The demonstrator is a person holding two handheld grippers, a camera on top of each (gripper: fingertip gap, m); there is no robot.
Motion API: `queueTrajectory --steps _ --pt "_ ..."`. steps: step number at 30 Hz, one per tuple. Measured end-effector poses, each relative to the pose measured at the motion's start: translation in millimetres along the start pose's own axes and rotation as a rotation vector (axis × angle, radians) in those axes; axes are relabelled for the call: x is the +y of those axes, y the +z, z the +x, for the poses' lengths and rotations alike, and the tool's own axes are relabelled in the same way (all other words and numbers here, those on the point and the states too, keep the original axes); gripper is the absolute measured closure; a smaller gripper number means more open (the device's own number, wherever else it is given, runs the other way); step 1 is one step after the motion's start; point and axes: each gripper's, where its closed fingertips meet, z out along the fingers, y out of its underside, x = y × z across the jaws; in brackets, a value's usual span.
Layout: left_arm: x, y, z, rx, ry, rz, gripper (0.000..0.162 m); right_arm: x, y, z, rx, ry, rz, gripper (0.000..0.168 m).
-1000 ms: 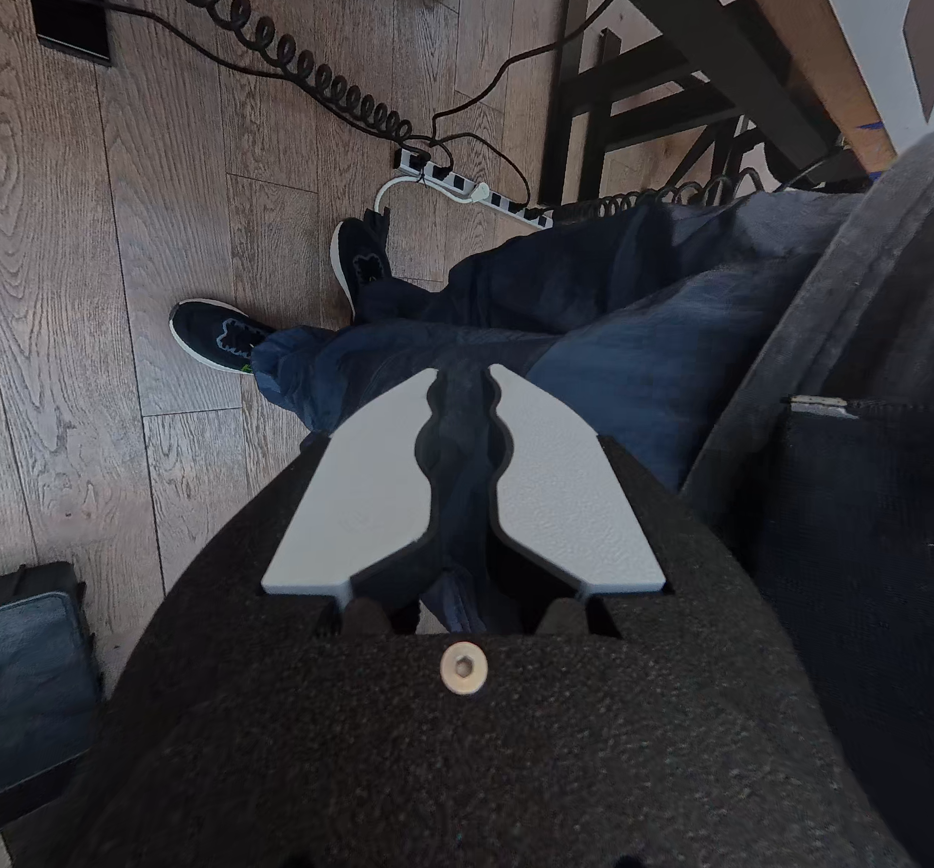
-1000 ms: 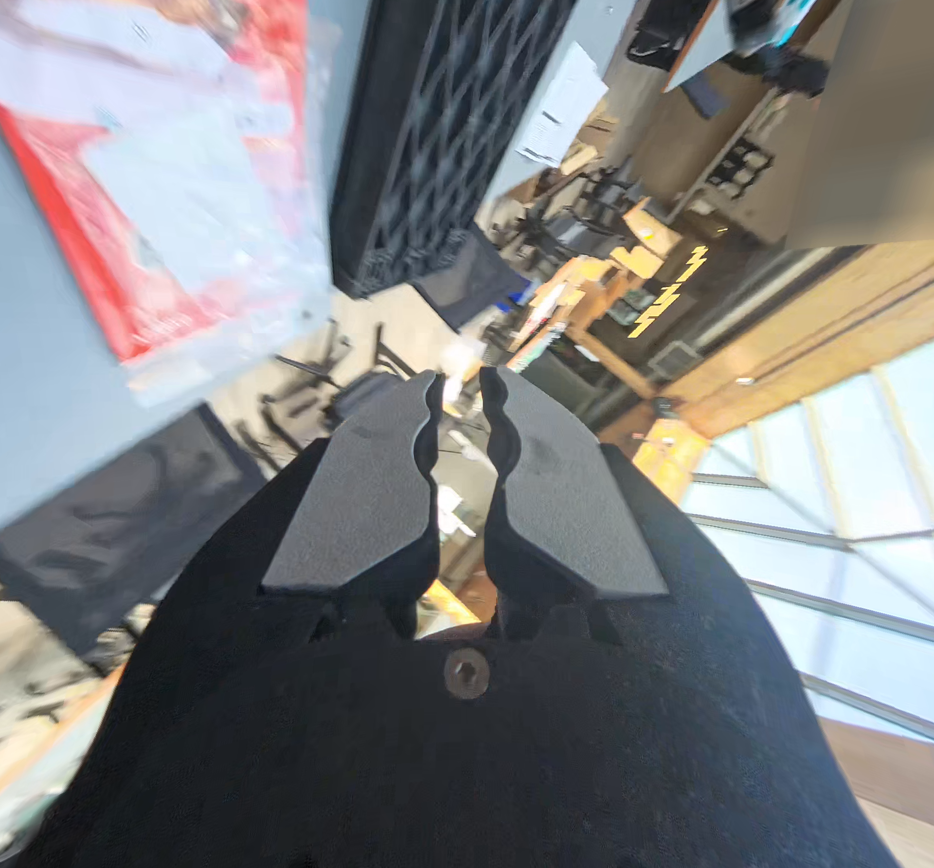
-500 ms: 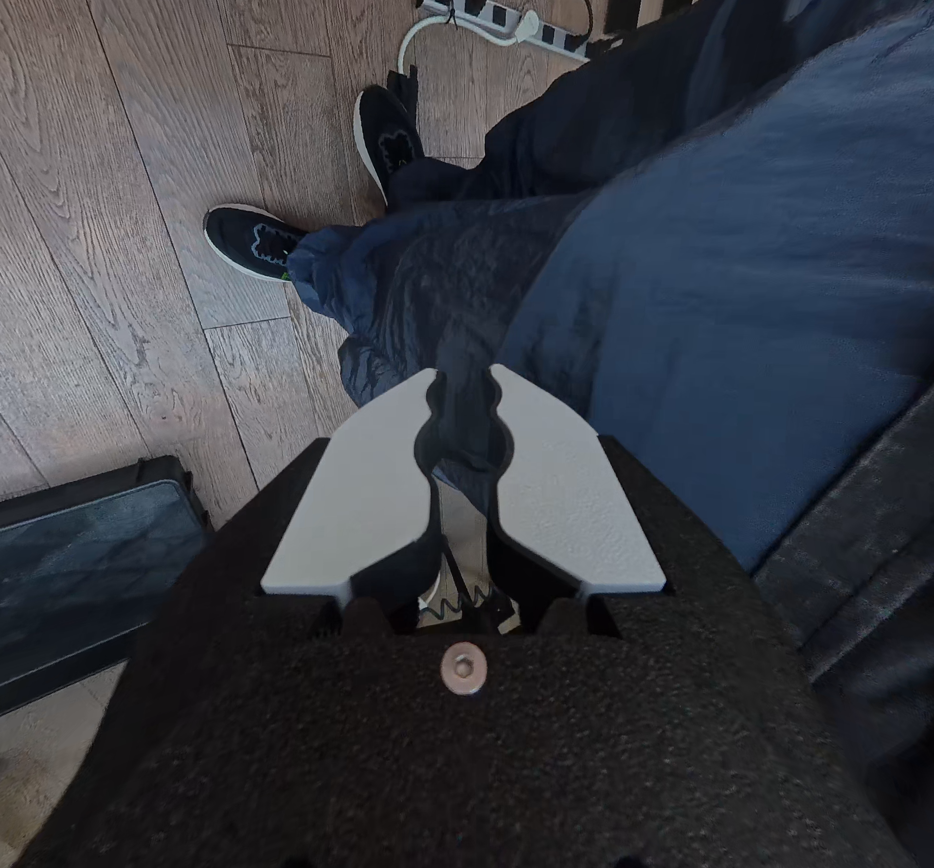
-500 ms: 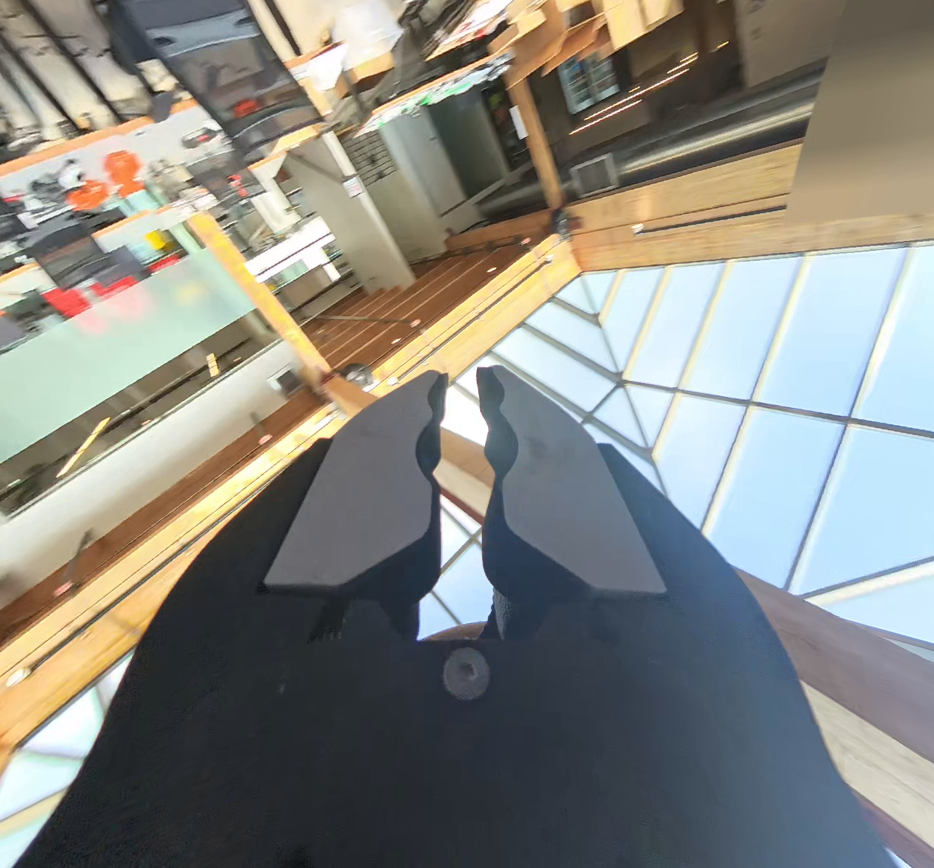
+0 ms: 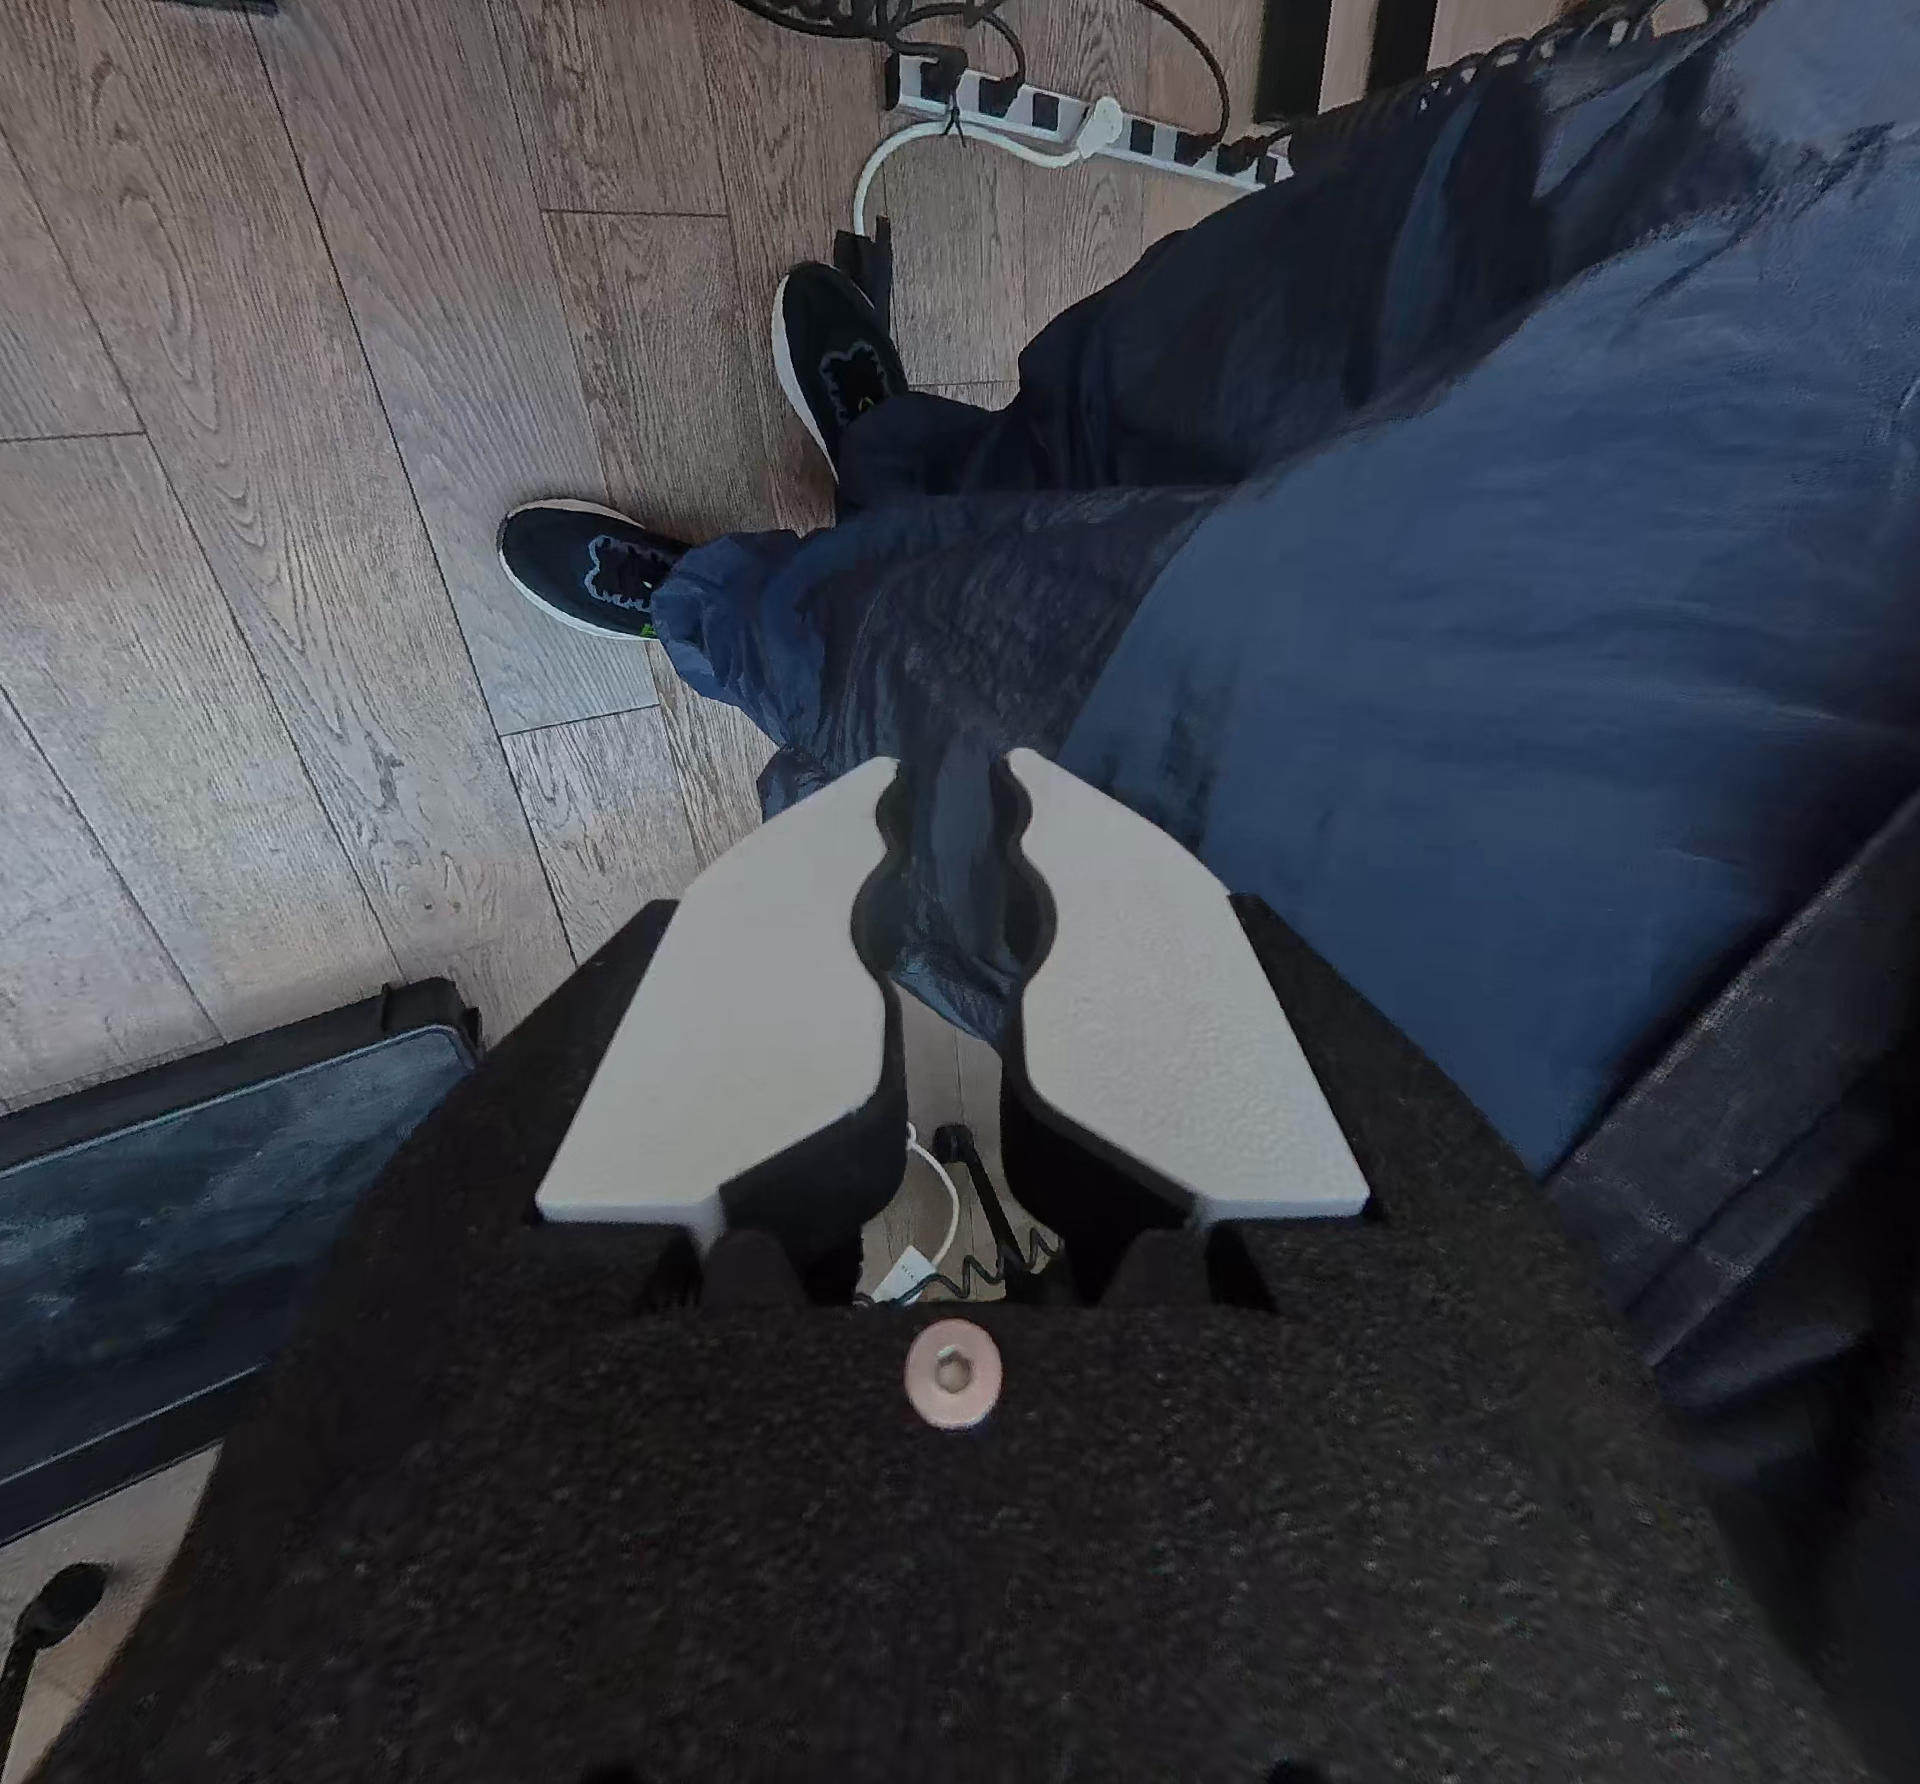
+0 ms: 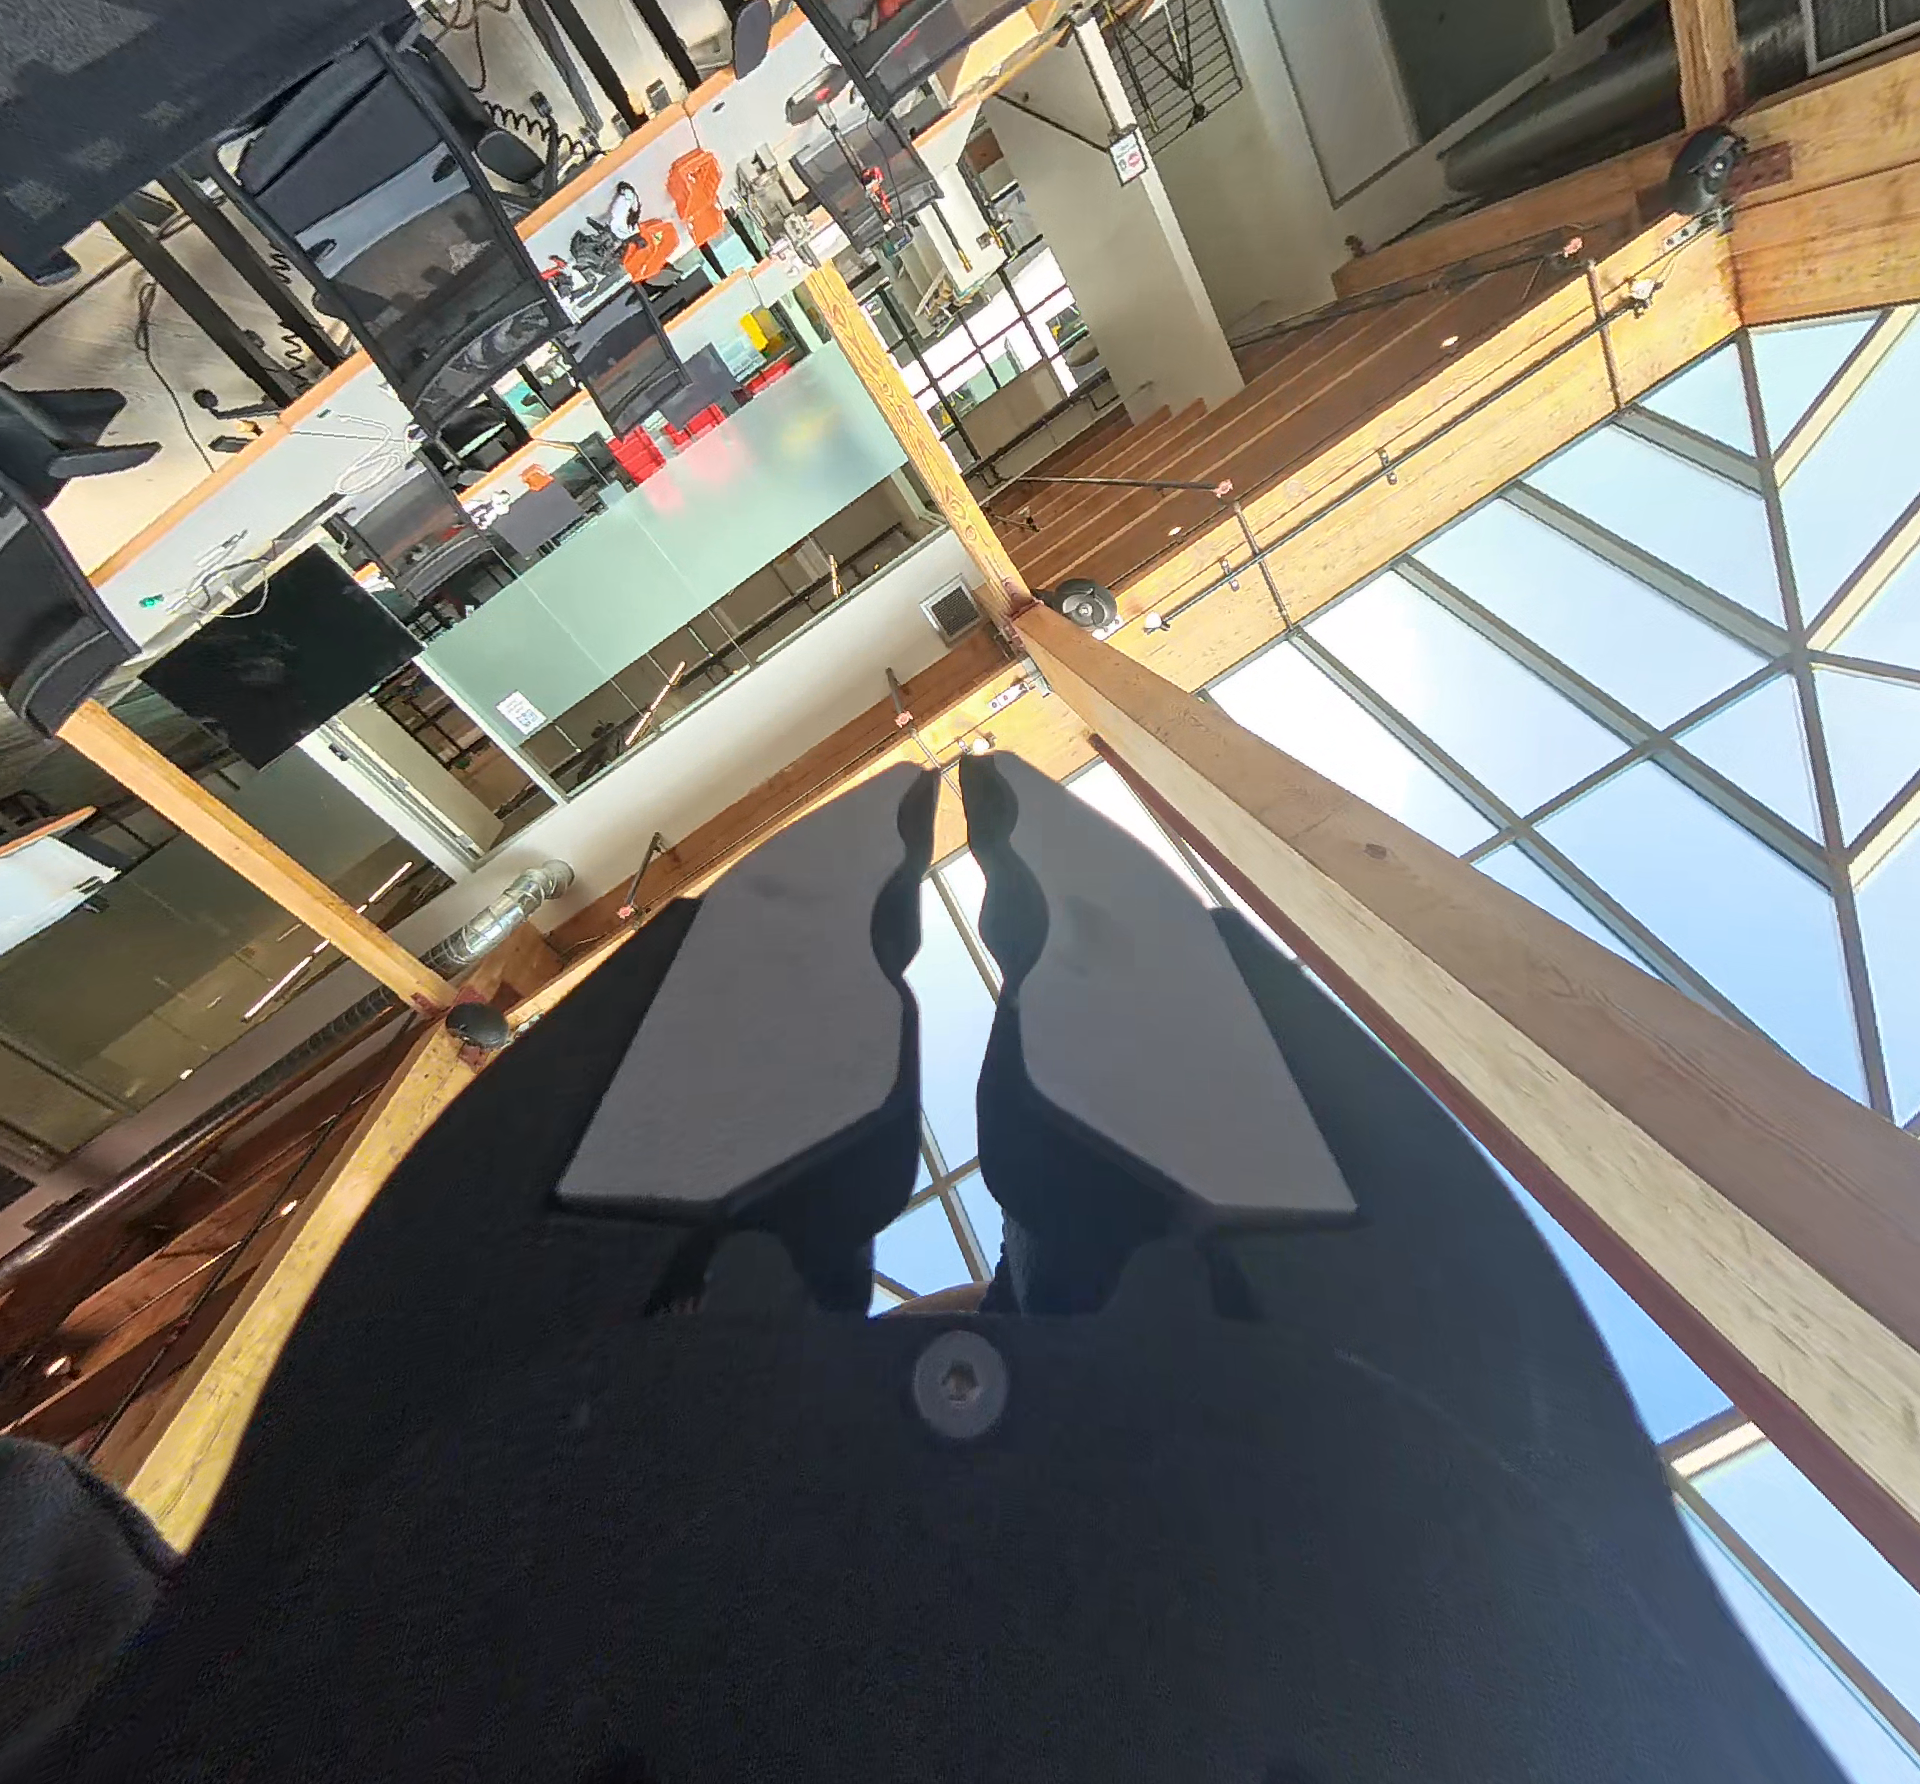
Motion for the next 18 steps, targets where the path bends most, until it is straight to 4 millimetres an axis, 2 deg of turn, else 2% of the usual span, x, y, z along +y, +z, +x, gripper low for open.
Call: queueTrajectory --steps 4,9,13,18 --pt "0 6 7 0.024 -0.009 0.012 0.148 6 11 -4 -0.052 0.023 -0.008 0.163" --pt "21 15 6 0.03 -0.006 -0.045 0.147 -8 10 3 -0.06 0.049 0.064 0.163" --pt "27 16 3 0.042 -0.055 -0.03 0.147 -14 19 -7 -0.105 0.045 0.088 0.163" --pt "28 16 1 0.041 -0.049 -0.044 0.148 -30 15 6 -0.084 0.051 0.13 0.162"
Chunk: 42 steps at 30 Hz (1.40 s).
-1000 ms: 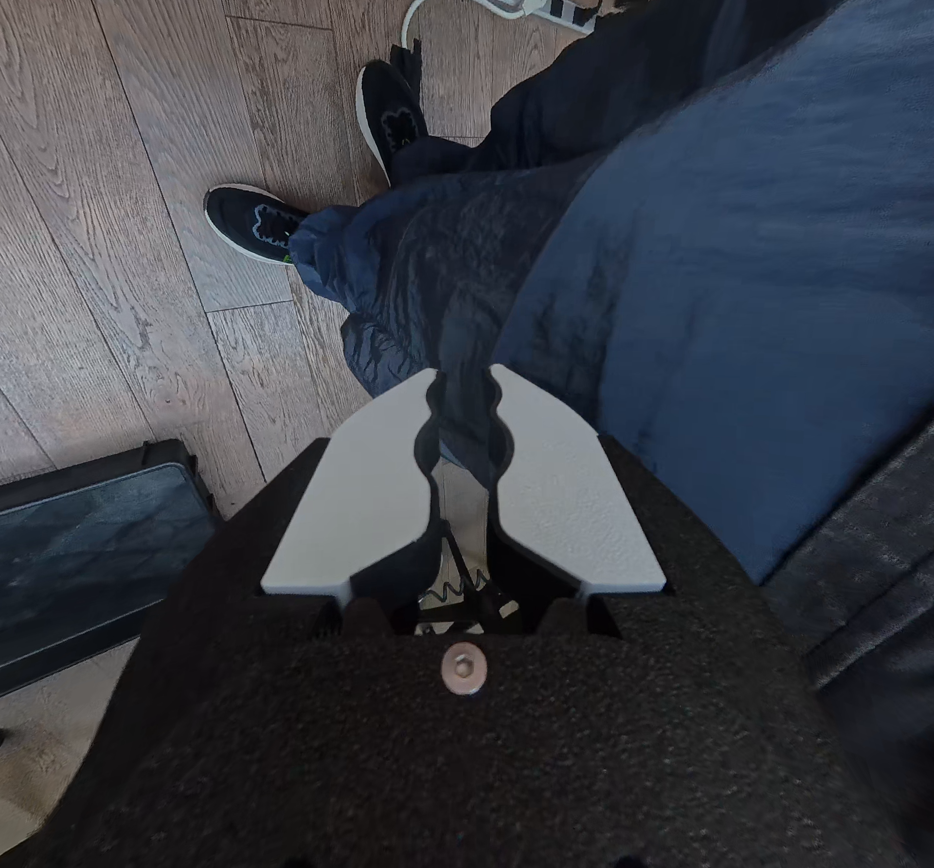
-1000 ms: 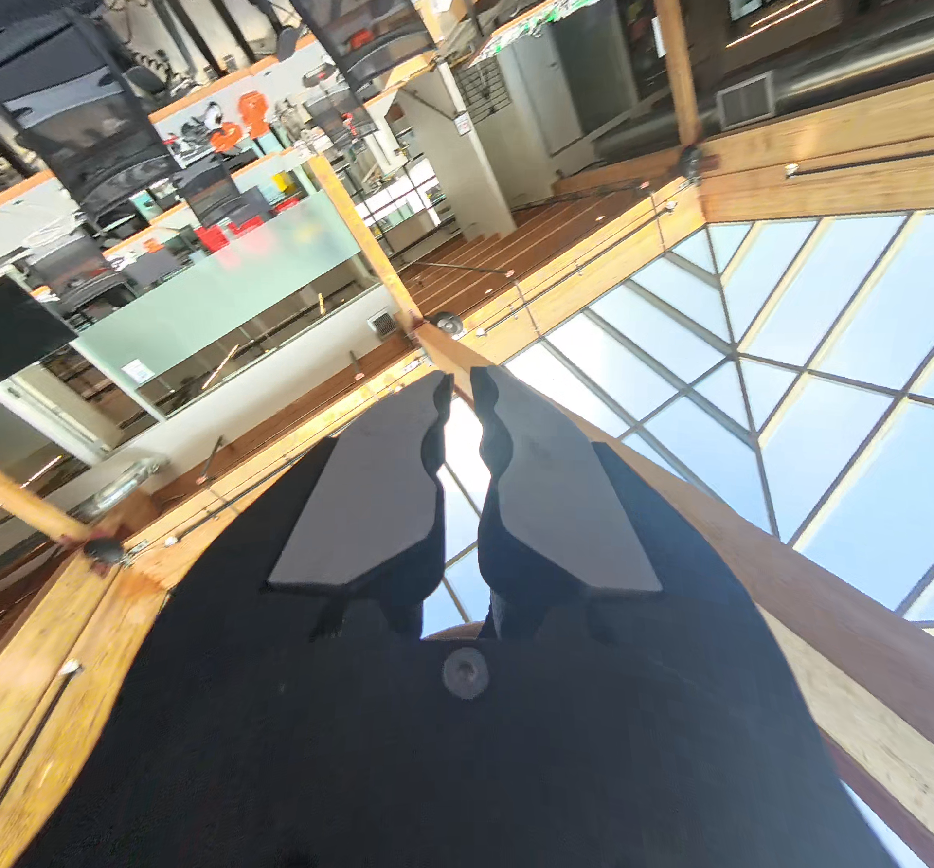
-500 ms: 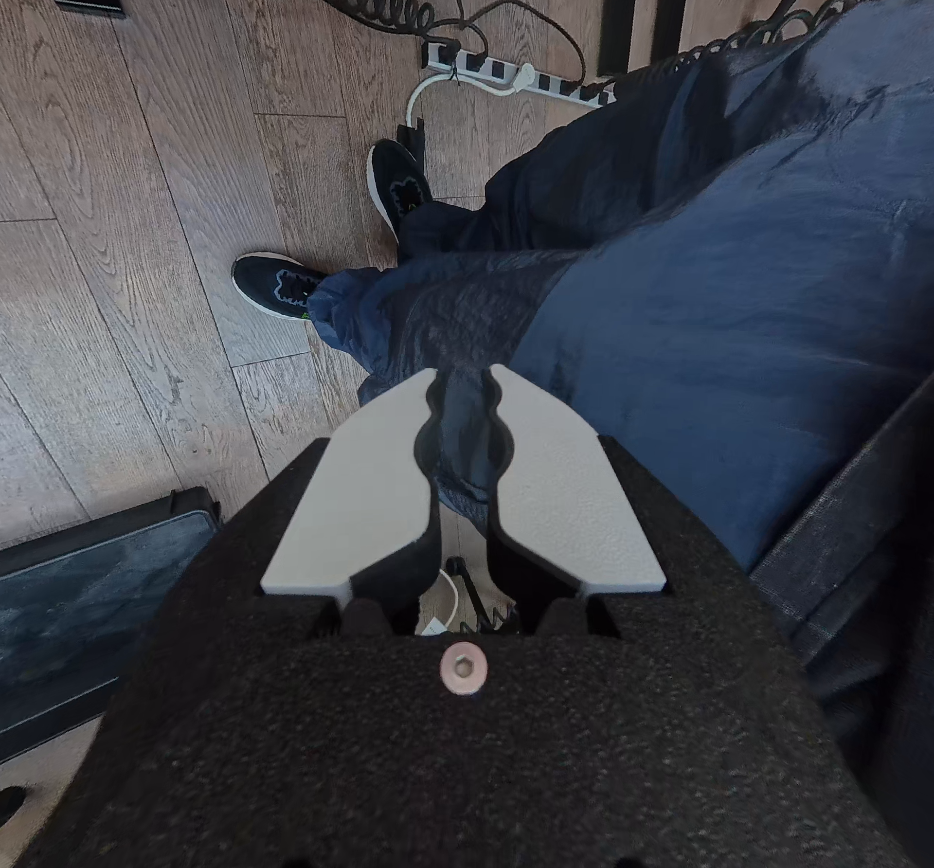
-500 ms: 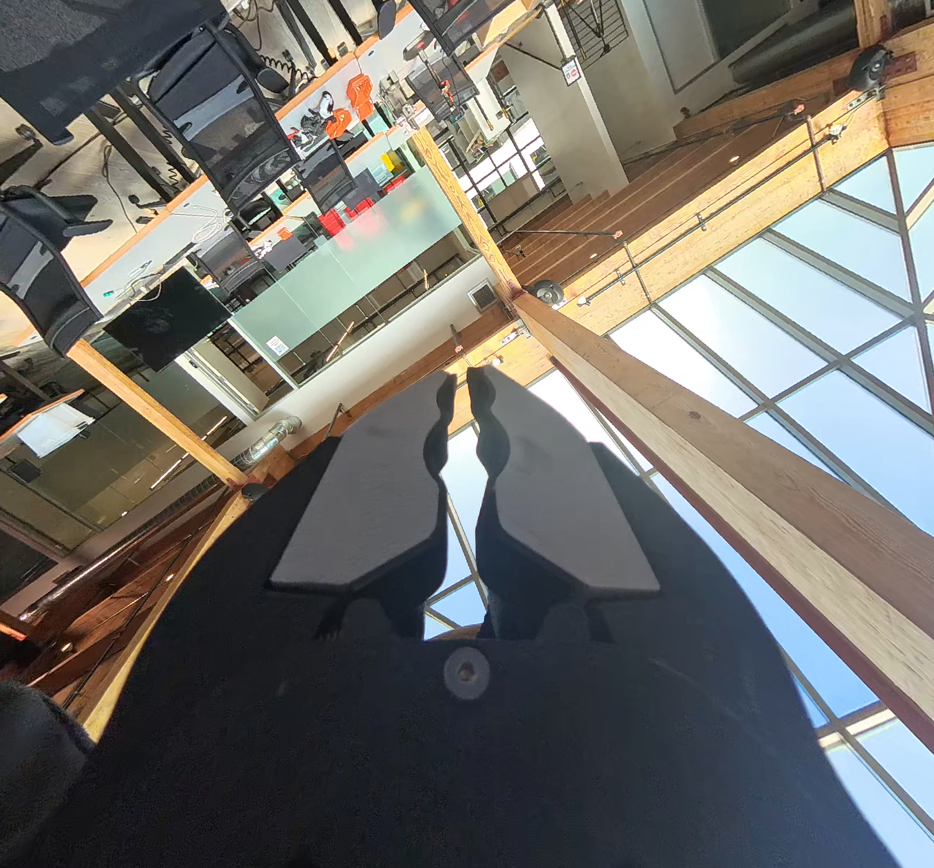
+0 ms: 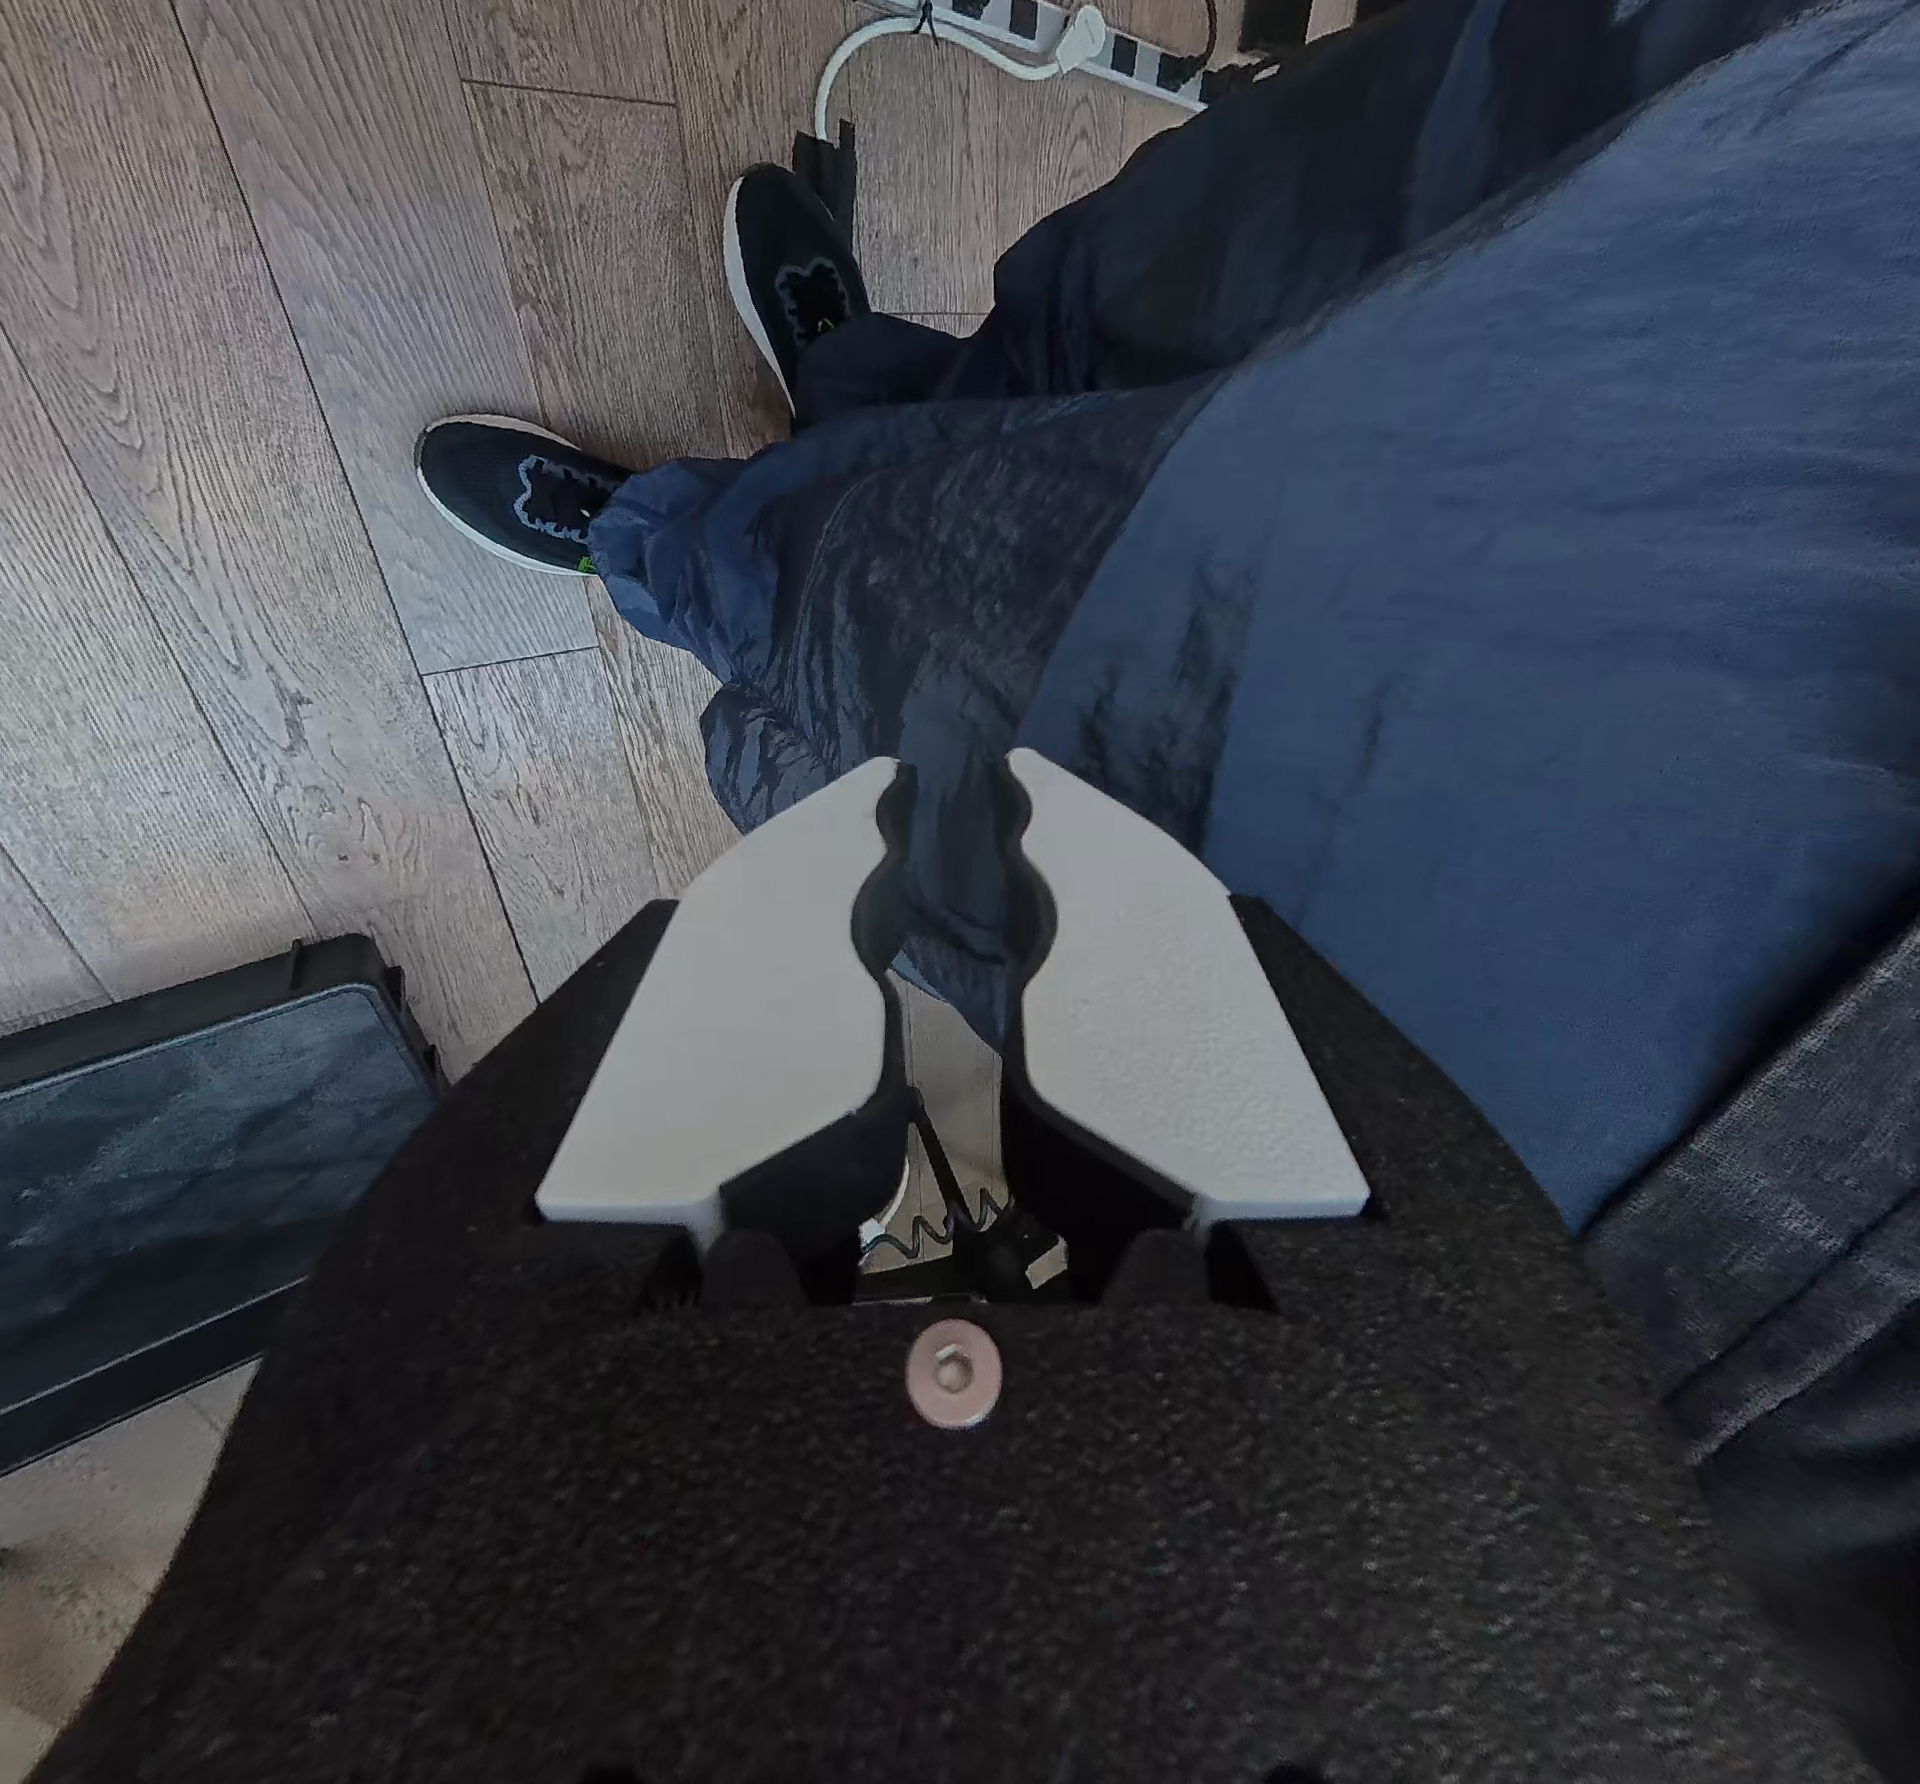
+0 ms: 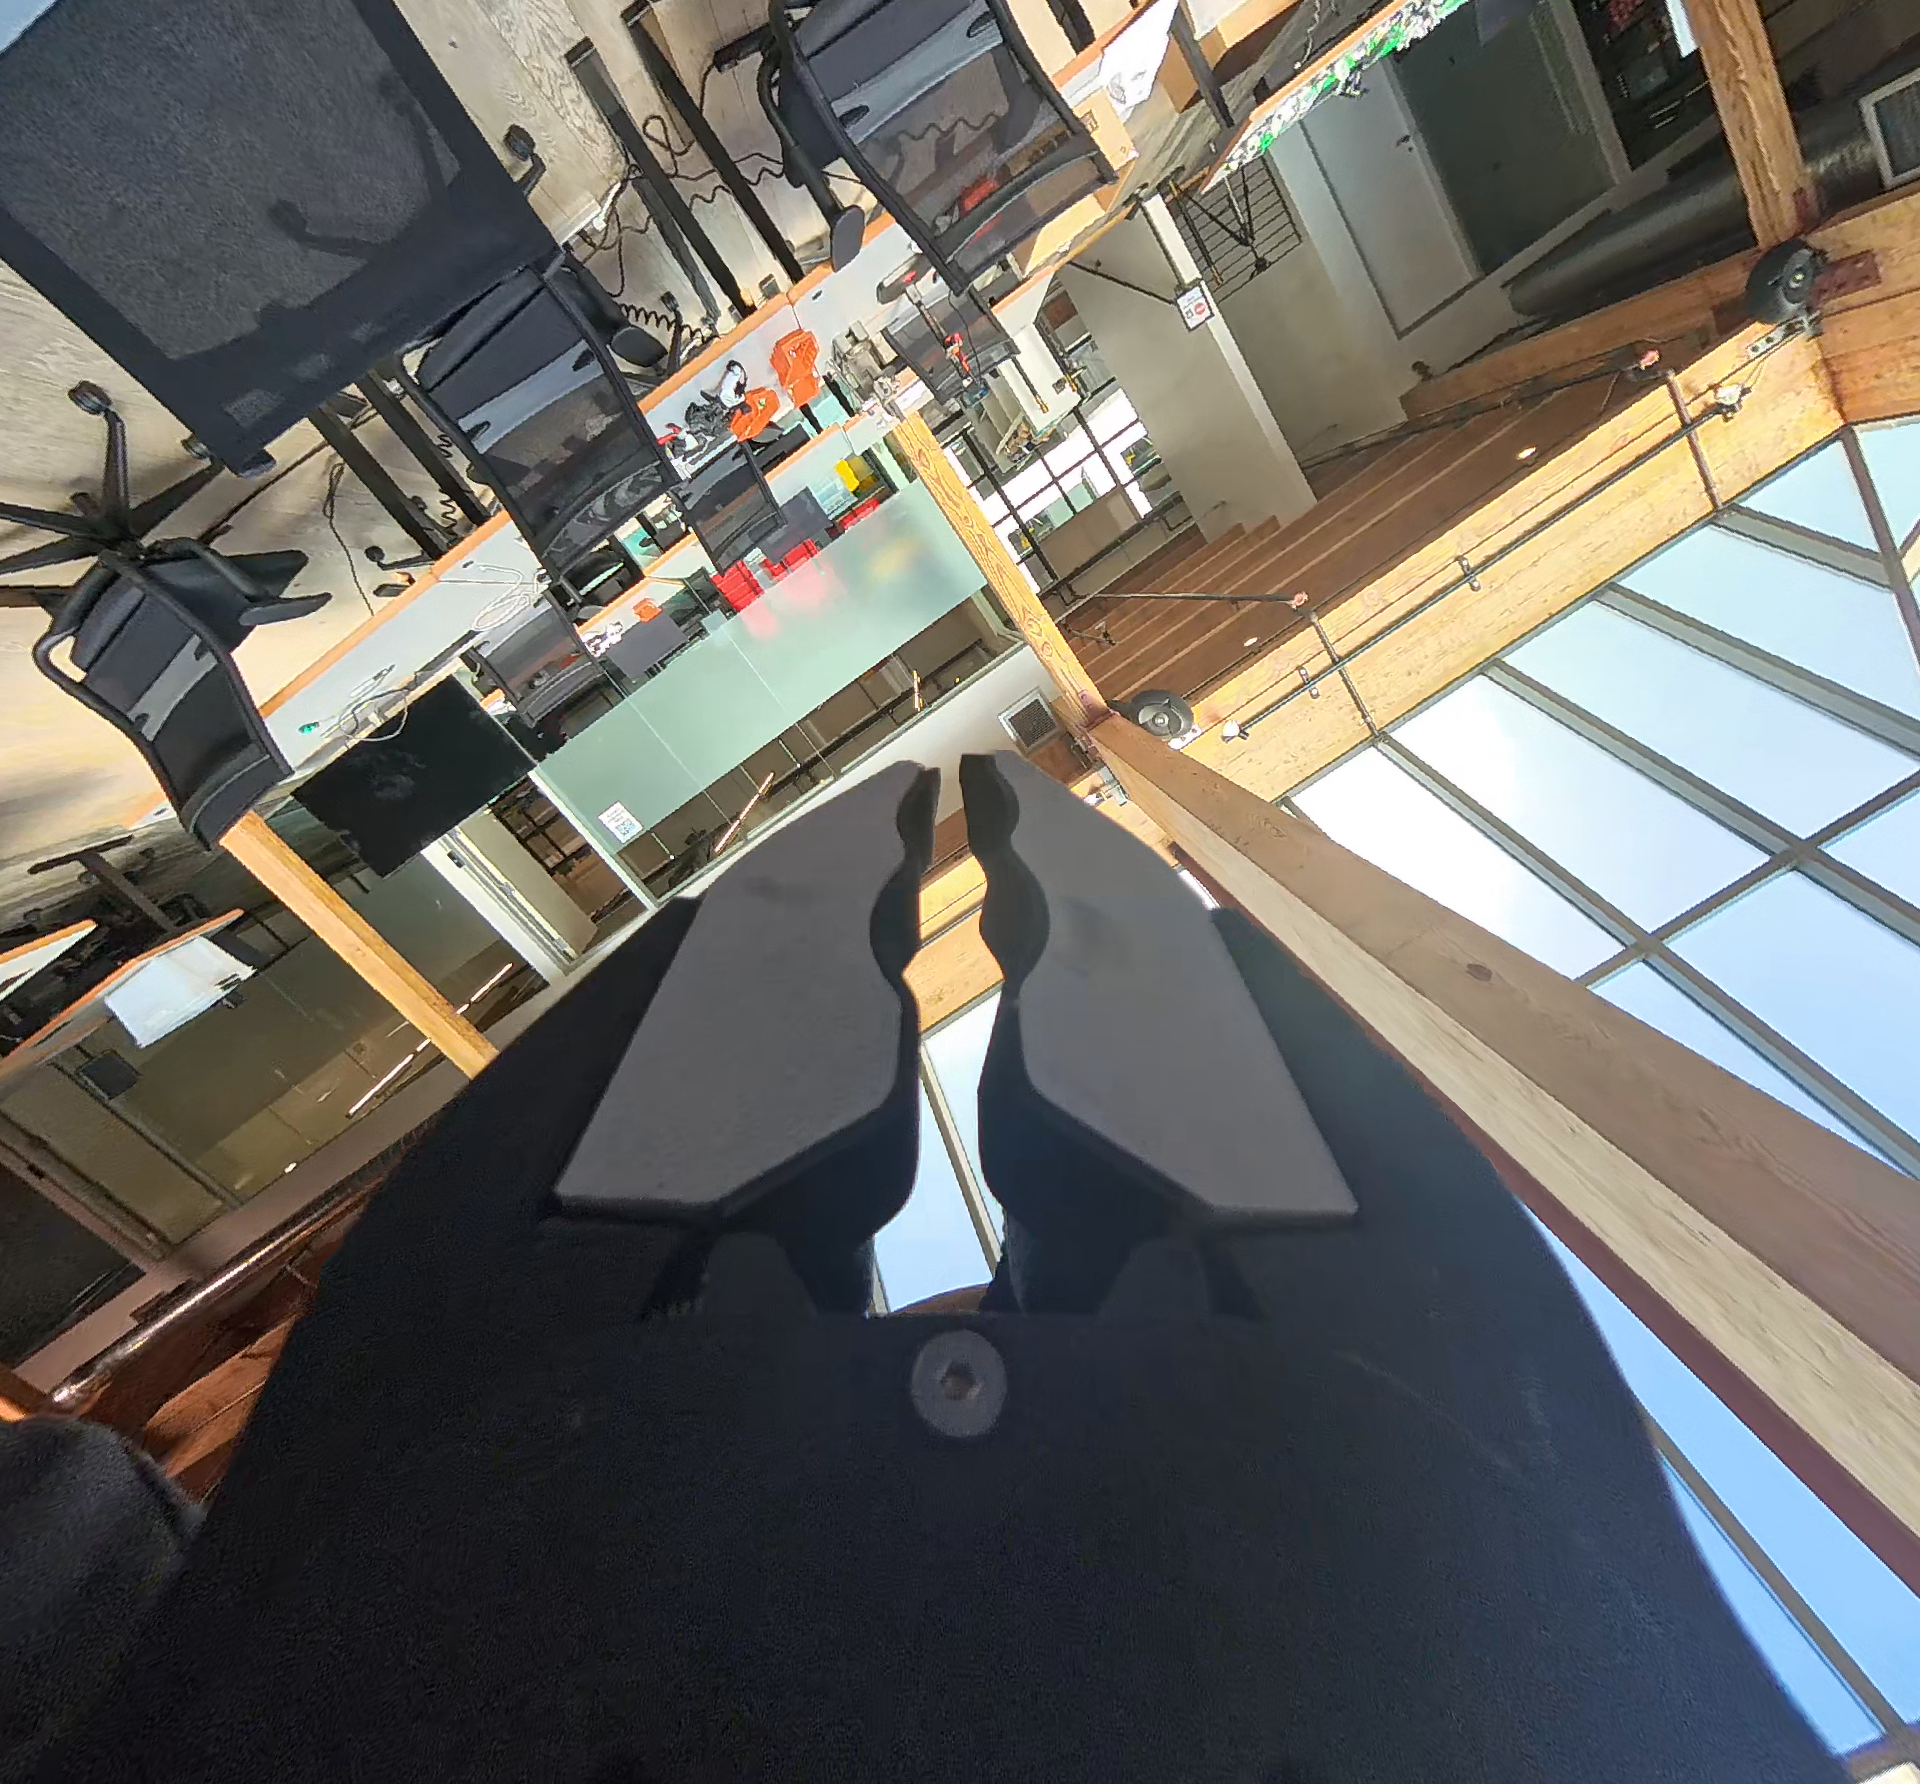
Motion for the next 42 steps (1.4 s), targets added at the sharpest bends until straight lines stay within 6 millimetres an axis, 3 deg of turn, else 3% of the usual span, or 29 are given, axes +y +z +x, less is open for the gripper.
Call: queueTrajectory --steps 6,10,15,25,42 --pt "-12 -2 4 0.007 0.008 0.022 0.148 5 10 1 -0.013 0.023 -0.009 0.162" --pt "-11 -1 6 0.006 0.033 -0.005 0.148 -6 6 1 -0.005 0.019 0.034 0.162" --pt "-13 -4 4 0.005 0.025 0.002 0.148 4 15 0 -0.025 0.051 0.011 0.162" --pt "-15 -7 1 0.004 0.036 -0.013 0.148 -1 19 -2 -0.029 0.072 0.042 0.162" --pt "-13 -1 2 0.017 0.036 -0.022 0.148 -23 39 -23 -0.088 0.06 0.088 0.161"
